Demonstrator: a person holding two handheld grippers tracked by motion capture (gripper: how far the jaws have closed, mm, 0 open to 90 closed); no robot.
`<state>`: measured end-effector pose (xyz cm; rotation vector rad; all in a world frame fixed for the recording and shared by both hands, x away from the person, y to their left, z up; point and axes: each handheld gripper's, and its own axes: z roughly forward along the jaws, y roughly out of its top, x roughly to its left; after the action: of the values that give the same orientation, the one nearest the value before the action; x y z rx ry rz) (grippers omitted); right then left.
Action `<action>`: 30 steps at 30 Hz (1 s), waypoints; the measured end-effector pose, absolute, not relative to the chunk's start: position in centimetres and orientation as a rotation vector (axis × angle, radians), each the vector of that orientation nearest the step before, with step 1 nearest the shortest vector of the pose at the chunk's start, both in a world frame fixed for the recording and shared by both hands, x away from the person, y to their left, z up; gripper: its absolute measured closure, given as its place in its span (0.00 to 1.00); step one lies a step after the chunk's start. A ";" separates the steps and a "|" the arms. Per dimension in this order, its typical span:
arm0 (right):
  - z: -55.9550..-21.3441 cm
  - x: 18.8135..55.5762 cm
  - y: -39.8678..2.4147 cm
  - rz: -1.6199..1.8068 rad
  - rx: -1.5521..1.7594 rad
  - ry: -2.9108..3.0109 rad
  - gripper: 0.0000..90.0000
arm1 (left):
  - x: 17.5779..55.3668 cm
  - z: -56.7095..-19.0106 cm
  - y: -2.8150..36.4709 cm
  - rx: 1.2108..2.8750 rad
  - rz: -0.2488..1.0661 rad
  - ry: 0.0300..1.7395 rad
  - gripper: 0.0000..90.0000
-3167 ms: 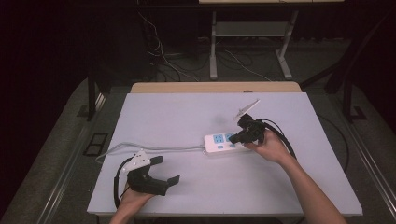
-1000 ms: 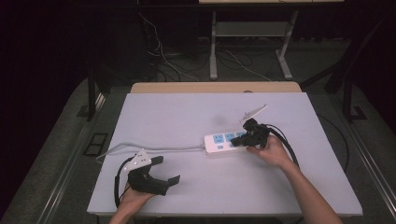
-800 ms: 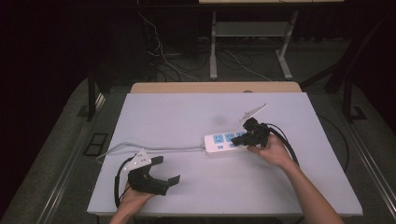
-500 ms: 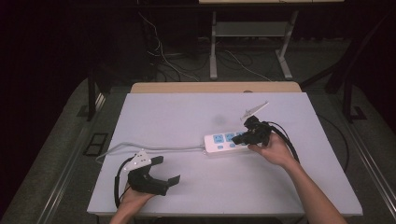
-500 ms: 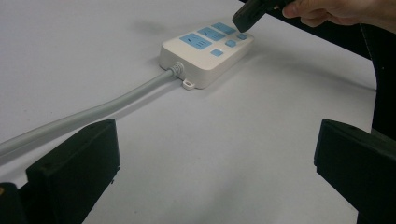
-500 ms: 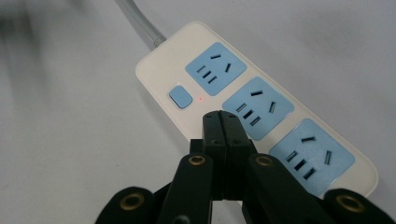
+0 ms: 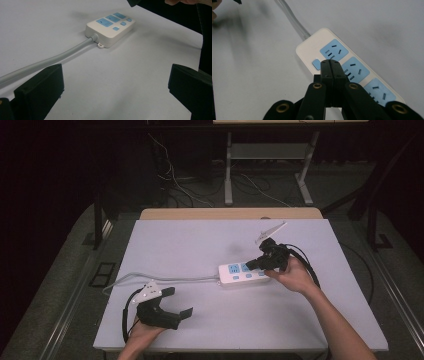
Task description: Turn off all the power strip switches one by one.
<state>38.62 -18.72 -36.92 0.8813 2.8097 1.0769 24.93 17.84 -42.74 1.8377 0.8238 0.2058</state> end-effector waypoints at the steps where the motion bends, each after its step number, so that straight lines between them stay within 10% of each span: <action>1: -36.8 38.6 -18.6 1.073 0.875 2.813 1.00 | 24.9 -42.7 17.8 1.838 0.206 0.823 0.00; 30: -37.9 39.3 -14.7 1.036 0.819 2.919 1.00 | 25.0 -42.7 17.9 1.835 0.204 0.822 0.00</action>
<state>39.31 -14.72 -37.92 0.8192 2.9192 1.0365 24.98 17.94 -42.74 1.8350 0.8224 0.2037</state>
